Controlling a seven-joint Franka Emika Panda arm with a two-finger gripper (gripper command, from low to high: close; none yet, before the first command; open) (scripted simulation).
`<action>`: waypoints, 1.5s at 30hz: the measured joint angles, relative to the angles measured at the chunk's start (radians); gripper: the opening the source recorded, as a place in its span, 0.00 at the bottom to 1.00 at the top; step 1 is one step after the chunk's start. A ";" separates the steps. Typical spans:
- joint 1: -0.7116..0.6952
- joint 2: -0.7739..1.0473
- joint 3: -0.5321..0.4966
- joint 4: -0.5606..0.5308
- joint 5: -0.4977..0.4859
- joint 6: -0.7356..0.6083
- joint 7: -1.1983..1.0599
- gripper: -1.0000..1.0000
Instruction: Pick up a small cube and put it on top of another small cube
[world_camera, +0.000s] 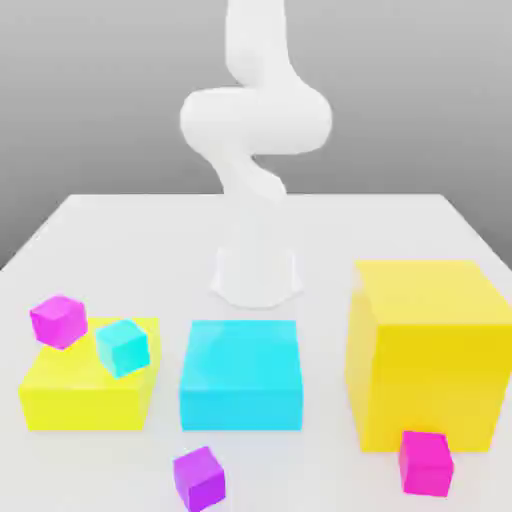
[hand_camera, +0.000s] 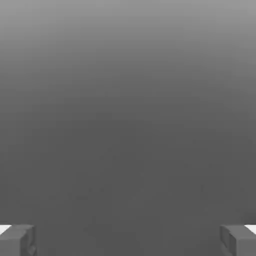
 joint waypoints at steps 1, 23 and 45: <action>0.001 0.039 -0.005 -0.007 -0.009 0.016 -0.019 0.50; -0.022 0.840 -0.099 -0.156 0.033 0.354 -0.579 0.50; -0.087 0.907 -0.080 -0.200 0.016 0.377 -0.723 0.00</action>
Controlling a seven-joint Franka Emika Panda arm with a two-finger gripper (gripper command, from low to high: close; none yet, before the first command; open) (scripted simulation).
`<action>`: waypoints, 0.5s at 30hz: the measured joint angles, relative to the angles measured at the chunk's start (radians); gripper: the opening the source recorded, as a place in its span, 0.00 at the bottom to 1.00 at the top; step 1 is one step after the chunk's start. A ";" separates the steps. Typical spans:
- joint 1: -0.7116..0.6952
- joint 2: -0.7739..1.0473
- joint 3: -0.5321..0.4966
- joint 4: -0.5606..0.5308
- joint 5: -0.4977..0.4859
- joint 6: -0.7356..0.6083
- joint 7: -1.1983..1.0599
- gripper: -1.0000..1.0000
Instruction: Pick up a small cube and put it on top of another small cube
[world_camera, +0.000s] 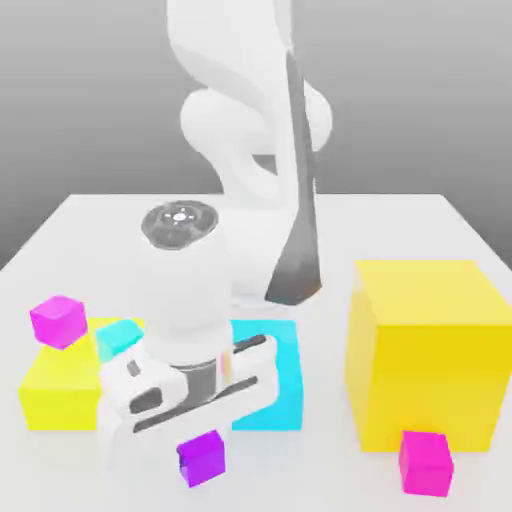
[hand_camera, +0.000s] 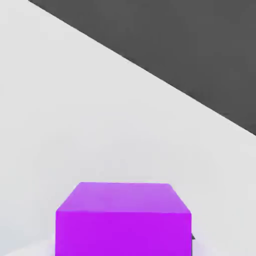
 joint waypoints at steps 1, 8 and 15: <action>-0.011 -0.036 -0.011 -0.015 -0.028 -0.020 -0.027 0.00; -0.117 -0.289 -0.075 -0.122 -0.142 -0.158 -0.299 0.00; -0.149 -0.529 -0.179 -0.233 -0.164 -0.286 -0.642 0.00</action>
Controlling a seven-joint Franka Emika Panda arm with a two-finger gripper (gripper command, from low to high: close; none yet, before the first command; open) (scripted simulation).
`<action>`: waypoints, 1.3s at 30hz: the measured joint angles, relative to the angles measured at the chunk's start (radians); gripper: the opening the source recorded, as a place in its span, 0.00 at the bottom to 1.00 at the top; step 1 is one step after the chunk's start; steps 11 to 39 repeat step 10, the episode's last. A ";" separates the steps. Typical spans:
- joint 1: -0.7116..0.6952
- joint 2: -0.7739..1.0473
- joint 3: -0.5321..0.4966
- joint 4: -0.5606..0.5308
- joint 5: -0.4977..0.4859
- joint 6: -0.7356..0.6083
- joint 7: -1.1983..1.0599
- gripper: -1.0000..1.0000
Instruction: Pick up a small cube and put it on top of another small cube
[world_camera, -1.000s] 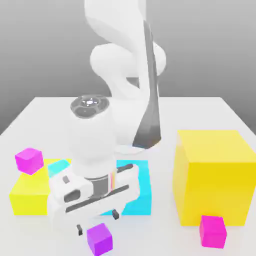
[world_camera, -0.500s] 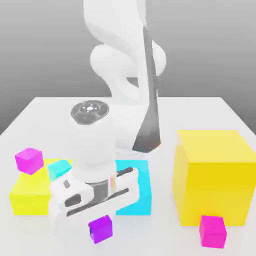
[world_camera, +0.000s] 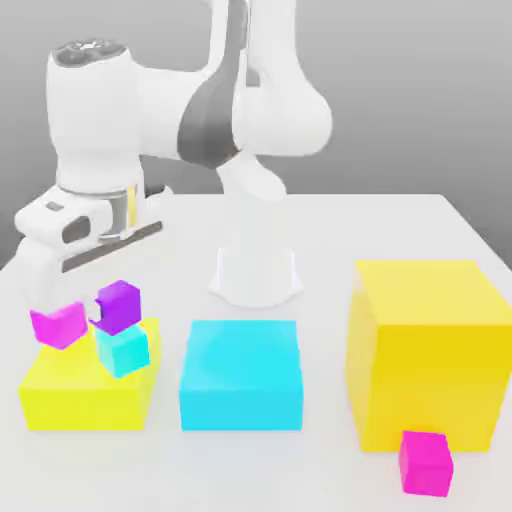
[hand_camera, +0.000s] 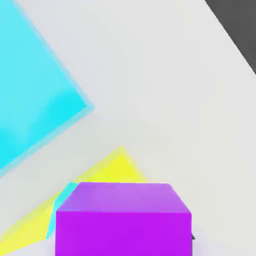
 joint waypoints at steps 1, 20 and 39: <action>-0.001 -0.033 -0.020 -0.016 -0.001 -0.018 -0.051 0.00; 0.021 0.124 -0.069 -0.075 0.037 0.195 -0.137 1.00; 0.021 0.124 -0.069 -0.075 0.037 0.195 -0.137 1.00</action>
